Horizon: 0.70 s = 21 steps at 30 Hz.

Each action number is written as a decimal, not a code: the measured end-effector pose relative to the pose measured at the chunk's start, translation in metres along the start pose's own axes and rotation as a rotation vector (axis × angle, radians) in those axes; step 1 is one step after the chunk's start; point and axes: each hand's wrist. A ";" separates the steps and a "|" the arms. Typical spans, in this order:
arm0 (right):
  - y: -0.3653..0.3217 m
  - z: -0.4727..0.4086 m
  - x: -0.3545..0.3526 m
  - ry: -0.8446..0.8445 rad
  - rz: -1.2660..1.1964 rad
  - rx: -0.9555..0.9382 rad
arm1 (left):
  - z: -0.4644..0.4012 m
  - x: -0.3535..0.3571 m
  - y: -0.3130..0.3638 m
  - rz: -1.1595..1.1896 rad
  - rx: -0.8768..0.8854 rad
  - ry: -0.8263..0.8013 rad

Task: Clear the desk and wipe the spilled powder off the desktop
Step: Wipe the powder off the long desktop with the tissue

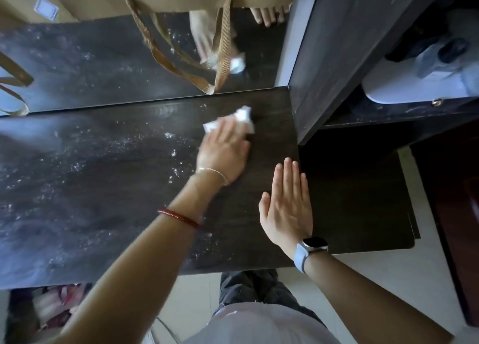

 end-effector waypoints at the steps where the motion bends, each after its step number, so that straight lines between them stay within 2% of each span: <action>1: 0.000 0.000 0.000 0.001 0.002 0.003 | 0.003 0.005 0.021 0.022 0.103 -0.054; 3: 0.000 0.000 0.000 0.001 0.007 0.006 | 0.002 0.010 0.037 0.044 0.147 -0.128; 5: 0.001 0.000 0.001 0.009 -0.003 0.008 | -0.010 0.005 0.015 0.003 0.057 -0.043; 9: 0.001 -0.001 0.001 0.003 0.002 0.001 | -0.009 -0.014 -0.067 0.027 -0.346 0.075; 11: 0.000 -0.001 0.001 -0.003 0.007 0.010 | -0.002 -0.025 -0.079 0.033 -0.503 0.081; 13: 0.000 -0.001 0.001 -0.012 0.007 0.016 | -0.007 -0.028 -0.065 0.048 -0.572 0.036; 15: 0.000 -0.001 0.001 -0.013 0.002 0.016 | -0.018 -0.024 -0.035 0.015 -0.444 0.015; 18: 0.000 -0.001 0.002 -0.003 -0.011 0.025 | -0.031 -0.013 0.020 0.018 -0.143 -0.006; 21: 0.001 -0.001 0.003 0.001 -0.014 0.031 | -0.049 -0.007 0.051 0.071 -0.031 -0.050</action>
Point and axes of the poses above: each hand's wrist, its own z-axis away from the middle knuckle, its own x-axis out of the palm, y = z × x, and after that the axes turned 3 degrees about z, right-handed
